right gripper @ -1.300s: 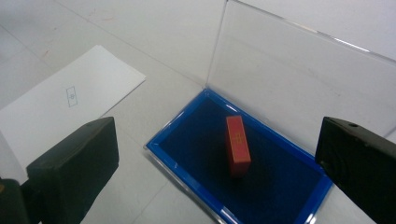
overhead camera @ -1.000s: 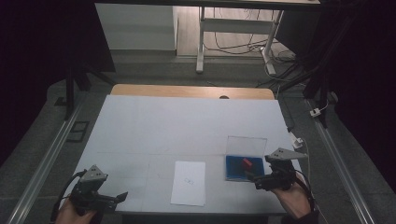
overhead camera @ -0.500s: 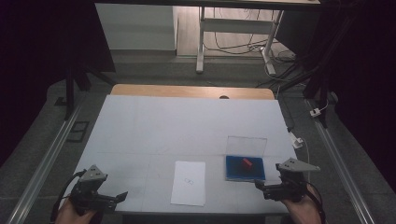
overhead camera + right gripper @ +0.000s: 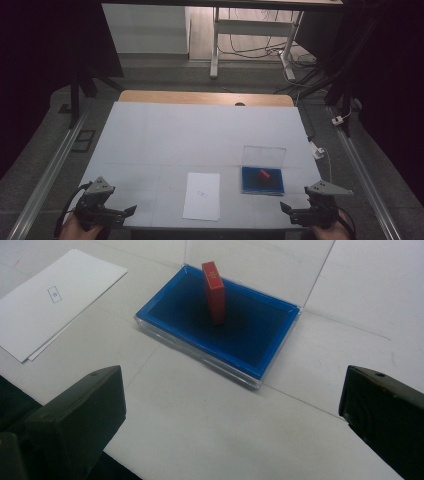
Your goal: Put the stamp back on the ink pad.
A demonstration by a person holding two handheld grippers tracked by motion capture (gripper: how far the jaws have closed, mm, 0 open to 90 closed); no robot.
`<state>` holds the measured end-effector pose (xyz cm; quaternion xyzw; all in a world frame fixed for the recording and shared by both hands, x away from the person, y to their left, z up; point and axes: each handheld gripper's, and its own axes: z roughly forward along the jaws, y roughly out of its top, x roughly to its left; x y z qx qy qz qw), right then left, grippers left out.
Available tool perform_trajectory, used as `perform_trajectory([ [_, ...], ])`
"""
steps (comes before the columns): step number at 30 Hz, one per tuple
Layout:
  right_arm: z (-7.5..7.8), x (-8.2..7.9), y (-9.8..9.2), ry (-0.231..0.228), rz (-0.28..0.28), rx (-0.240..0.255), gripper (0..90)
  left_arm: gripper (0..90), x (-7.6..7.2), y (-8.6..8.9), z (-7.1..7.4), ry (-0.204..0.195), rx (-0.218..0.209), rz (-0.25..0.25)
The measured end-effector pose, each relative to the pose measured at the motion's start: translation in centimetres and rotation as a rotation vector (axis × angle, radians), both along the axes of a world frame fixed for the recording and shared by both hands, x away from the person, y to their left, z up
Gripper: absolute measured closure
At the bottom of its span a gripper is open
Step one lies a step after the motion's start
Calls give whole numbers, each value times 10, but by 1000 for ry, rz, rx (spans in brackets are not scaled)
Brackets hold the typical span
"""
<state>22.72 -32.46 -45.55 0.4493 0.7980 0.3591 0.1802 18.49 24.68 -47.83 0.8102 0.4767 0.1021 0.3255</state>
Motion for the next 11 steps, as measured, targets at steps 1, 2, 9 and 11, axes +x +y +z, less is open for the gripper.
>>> perform_trajectory([
  [1, 0, -1, 0, 6, -2, 1, 0, 25, 0, 0, 0, 0, 0, 1],
  [2, 0, -2, -1, 14, -3, 0, 0, 25, 0, 0, 0, -1, -1, 1],
  [9, -1, -3, -2, 41, -12, -9, 0, 25, 0, 0, 0, -2, 1, -1],
  [11, -2, -2, -2, 48, -11, -9, 0, 25, 0, -1, 0, 0, 3, 1],
])
